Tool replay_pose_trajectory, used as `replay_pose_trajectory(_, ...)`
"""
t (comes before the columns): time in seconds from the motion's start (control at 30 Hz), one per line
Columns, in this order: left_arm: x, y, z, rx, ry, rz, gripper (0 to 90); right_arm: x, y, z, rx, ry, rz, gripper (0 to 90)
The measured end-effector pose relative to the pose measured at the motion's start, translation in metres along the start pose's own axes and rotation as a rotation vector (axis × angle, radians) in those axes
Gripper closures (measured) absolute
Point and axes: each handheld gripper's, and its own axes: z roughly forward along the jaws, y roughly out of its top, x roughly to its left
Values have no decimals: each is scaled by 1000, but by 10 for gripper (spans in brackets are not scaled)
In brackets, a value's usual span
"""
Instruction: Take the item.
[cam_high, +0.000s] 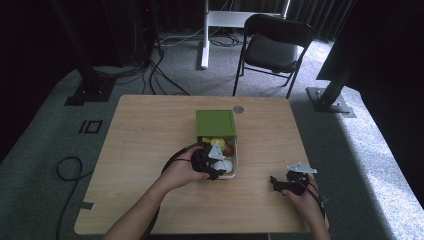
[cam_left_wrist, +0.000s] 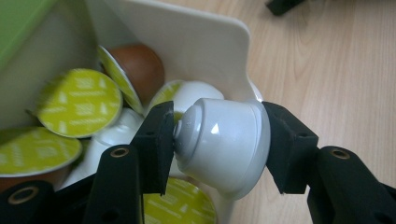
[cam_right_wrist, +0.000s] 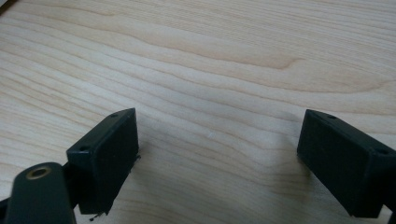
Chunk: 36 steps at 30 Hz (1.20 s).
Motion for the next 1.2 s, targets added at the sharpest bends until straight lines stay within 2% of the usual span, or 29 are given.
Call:
replay_pose_trajectory(0.1,1,2,-8,-27,18,-8,490,0,0,0,1,0,1,123)
replay_pose_trajectory(0.23,1,3,-22,-92,53,-33,491,0,0,0,1,0,1,123)
replay_pose_trajectory(0.37,3,2,-34,-128,79,-52,491,0,0,0,3,1,1,124)
replay_pose_trajectory(0.47,5,1,-47,-173,111,-74,491,0,0,0,3,1,3,124)
replay_pose_trajectory(0.5,6,0,-52,-207,134,-89,491,0,0,0,3,1,2,123)
replay_pose_trajectory(0.57,7,-2,-60,-216,147,-100,491,0,0,0,3,1,2,123)
replay_pose_trajectory(0.6,9,-4,-64,-245,165,-115,491,0,0,0,3,1,2,123)
replay_pose_trajectory(0.7,15,-11,-78,-286,218,-155,491,0,0,0,3,1,2,123)
replay_pose_trajectory(0.73,16,-13,-81,-292,223,-167,491,0,0,0,3,1,2,123)
replay_pose_trajectory(0.8,21,-21,-89,-314,271,-198,491,0,0,0,3,1,2,123)
replay_pose_trajectory(0.93,28,-35,-98,-344,328,-259,491,0,0,0,2,1,4,123)
replay_pose_trajectory(0.97,30,-40,-99,-368,351,-287,492,0,0,0,2,1,1,123)
replay_pose_trajectory(1.07,35,-54,-101,-400,408,-342,491,0,0,0,2,1,1,123)
replay_pose_trajectory(1.13,39,-65,-99,-410,428,-381,492,0,0,0,1,0,1,123)
replay_pose_trajectory(1.2,42,-75,-95,-399,439,-412,492,0,0,0,1,0,1,123)
